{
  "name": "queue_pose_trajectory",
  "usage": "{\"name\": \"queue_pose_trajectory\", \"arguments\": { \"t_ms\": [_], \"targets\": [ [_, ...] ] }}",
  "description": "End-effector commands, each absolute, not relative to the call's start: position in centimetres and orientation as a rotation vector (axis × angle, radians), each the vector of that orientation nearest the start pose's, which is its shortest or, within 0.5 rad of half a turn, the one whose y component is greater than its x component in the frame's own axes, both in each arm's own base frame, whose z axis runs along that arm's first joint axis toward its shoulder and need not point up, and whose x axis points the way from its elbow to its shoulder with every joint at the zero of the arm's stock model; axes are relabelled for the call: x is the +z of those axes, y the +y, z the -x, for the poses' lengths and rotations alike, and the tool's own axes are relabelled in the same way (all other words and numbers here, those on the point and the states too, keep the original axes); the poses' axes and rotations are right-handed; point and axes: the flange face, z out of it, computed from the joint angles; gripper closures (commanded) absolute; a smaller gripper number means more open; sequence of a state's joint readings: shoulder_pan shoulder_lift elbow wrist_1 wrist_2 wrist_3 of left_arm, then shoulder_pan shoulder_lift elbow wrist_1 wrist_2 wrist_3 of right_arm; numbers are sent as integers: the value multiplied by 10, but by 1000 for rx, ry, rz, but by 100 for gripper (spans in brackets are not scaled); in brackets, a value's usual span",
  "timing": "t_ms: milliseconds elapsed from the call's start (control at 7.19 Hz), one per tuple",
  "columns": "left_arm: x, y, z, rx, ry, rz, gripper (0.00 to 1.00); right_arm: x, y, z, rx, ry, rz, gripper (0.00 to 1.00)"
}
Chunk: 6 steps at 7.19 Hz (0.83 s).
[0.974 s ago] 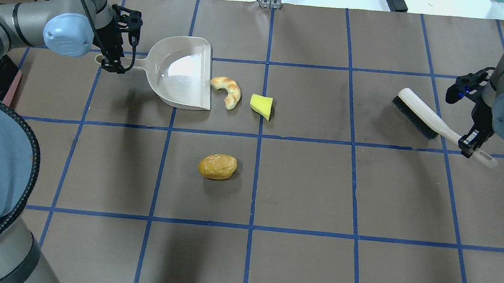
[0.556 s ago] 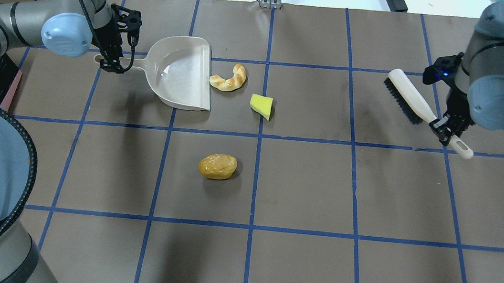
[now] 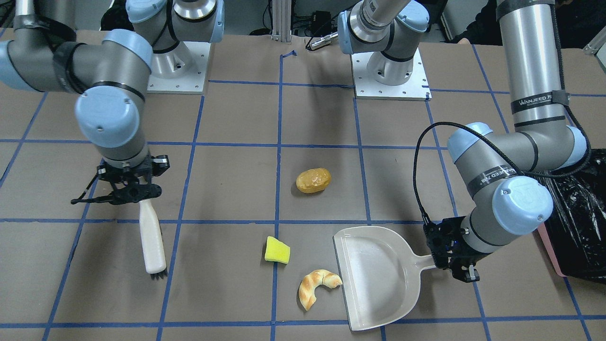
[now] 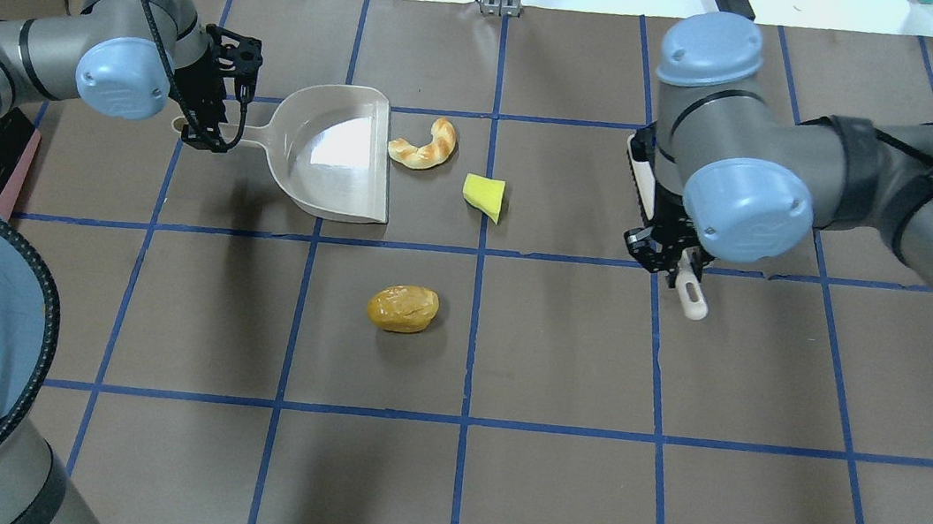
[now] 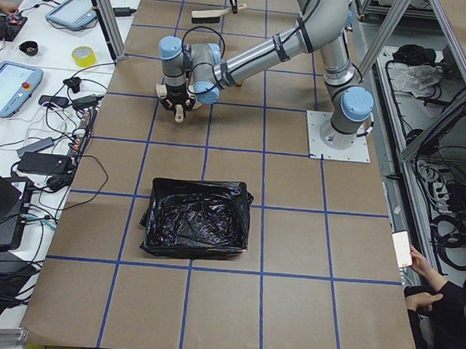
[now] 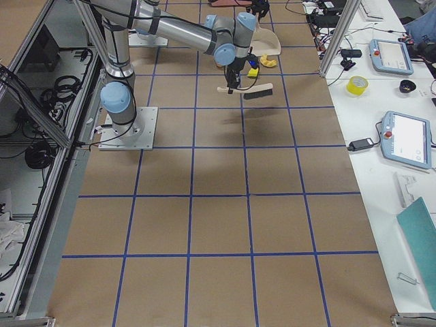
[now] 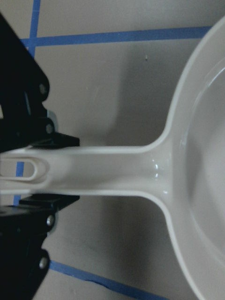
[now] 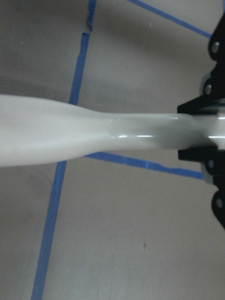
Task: Sweep and dump trash into bin
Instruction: 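Carry the brush with the right gripper toward the crust and sponge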
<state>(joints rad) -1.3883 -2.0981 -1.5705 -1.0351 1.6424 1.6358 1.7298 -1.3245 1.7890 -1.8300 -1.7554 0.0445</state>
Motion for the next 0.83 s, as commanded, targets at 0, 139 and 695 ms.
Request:
{"name": "queue_pose_trajectory", "arguments": {
  "t_ms": [0, 139, 695],
  "targets": [
    [228, -665, 4, 101, 2308, -2050, 96, 263, -509, -297, 309, 3269, -23, 98],
    [228, -665, 4, 106, 2307, -2050, 97, 244, -511, -335, 334, 3268, -101, 98],
    [233, -666, 2, 156, 2289, -2033, 97, 224, -570, -400, 340, 3099, -205, 98]
  ]
}}
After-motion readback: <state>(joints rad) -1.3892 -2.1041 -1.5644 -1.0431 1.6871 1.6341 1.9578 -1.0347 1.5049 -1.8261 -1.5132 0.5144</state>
